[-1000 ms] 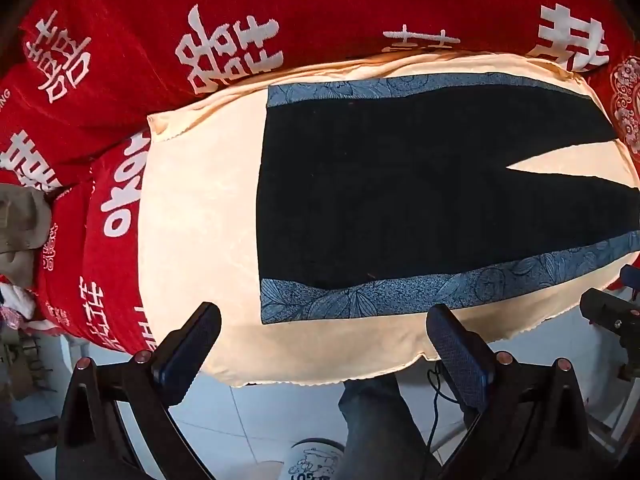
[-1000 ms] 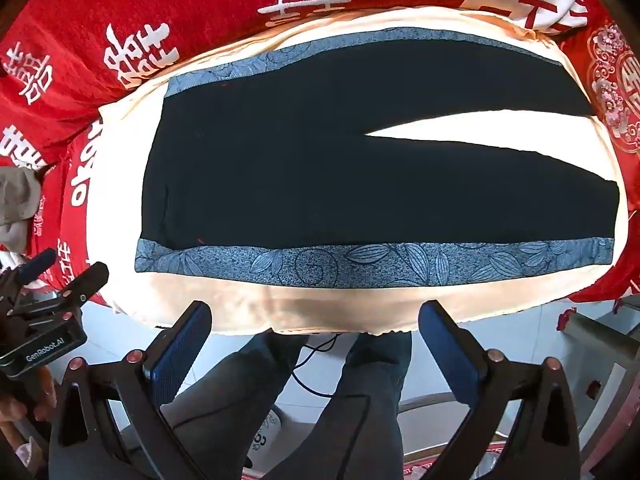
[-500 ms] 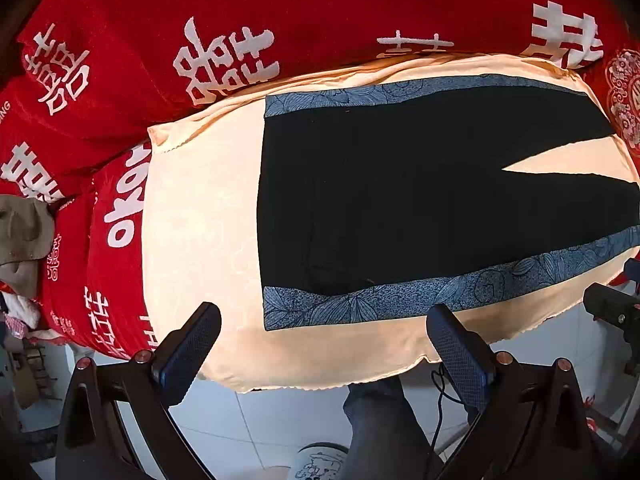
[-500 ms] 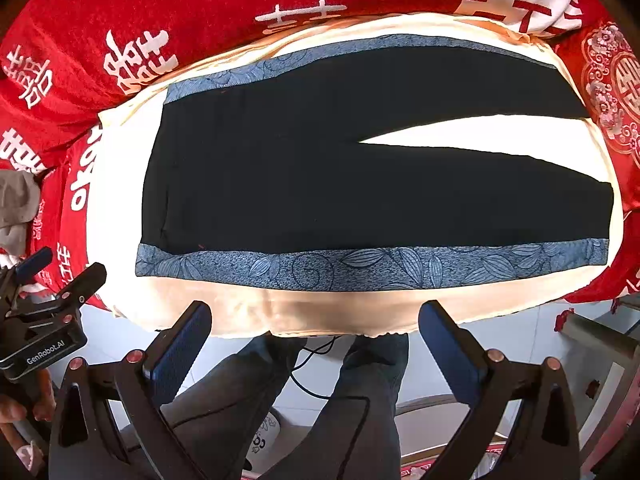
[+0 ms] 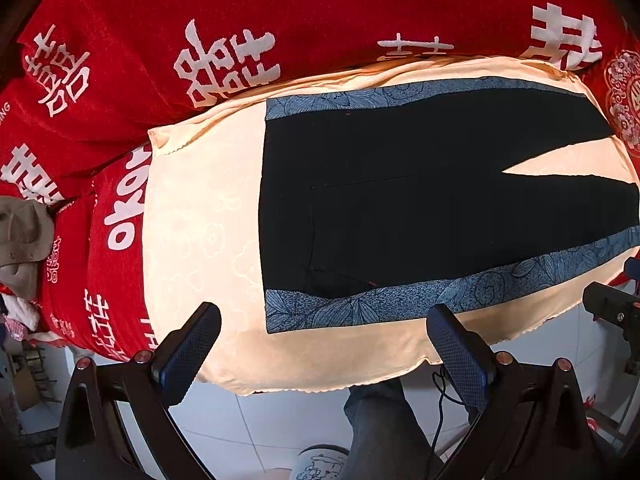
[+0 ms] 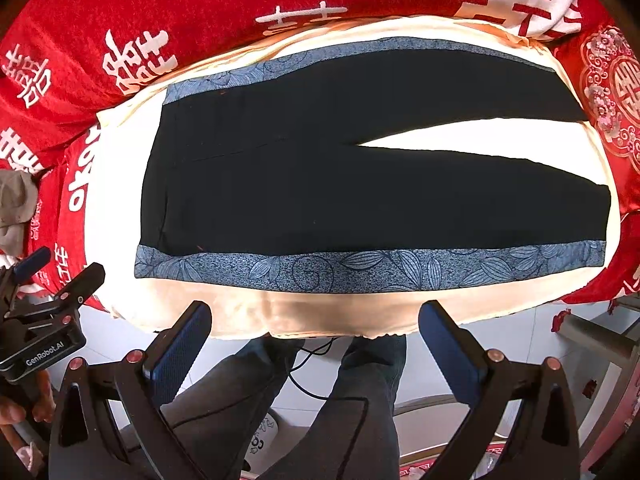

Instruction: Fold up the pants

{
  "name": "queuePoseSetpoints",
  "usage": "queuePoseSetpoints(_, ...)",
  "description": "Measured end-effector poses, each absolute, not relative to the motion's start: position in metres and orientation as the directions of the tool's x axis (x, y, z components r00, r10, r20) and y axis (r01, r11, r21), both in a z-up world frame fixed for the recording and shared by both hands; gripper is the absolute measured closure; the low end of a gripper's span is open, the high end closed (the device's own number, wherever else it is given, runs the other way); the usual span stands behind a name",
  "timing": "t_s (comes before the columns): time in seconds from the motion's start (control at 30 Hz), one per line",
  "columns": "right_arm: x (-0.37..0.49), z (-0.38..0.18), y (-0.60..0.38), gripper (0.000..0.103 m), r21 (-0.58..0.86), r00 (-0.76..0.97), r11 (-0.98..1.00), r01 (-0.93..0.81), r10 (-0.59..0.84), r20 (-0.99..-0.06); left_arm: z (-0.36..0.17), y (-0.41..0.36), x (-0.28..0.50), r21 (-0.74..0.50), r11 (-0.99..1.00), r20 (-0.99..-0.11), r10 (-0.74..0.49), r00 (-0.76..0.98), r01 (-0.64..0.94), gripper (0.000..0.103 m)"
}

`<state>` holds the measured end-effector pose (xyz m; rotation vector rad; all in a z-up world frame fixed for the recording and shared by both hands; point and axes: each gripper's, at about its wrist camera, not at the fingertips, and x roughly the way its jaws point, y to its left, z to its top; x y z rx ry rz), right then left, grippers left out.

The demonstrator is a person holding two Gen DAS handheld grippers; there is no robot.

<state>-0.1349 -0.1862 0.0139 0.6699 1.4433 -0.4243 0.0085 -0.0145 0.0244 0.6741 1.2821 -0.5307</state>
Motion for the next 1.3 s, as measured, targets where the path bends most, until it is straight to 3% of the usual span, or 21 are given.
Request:
queuePoseSetpoints(0.97, -0.143, 0.017, -0.193, 0.000, 0.187, 0.130, 0.739, 0.647, 0.135, -0.982, 0.032, -0.027, 0.001, 0.187, 0.697, -0.969, 0.016, 0.246, 0.693, 0.000)
queuePoseSetpoints(1.3, -0.149, 0.020, -0.214, 0.000, 0.216, 0.142, 0.797, 0.564, 0.164, -0.976, 0.034, -0.043, -0.015, 0.189, 0.788, -0.971, 0.061, 0.231, 0.586, 0.000)
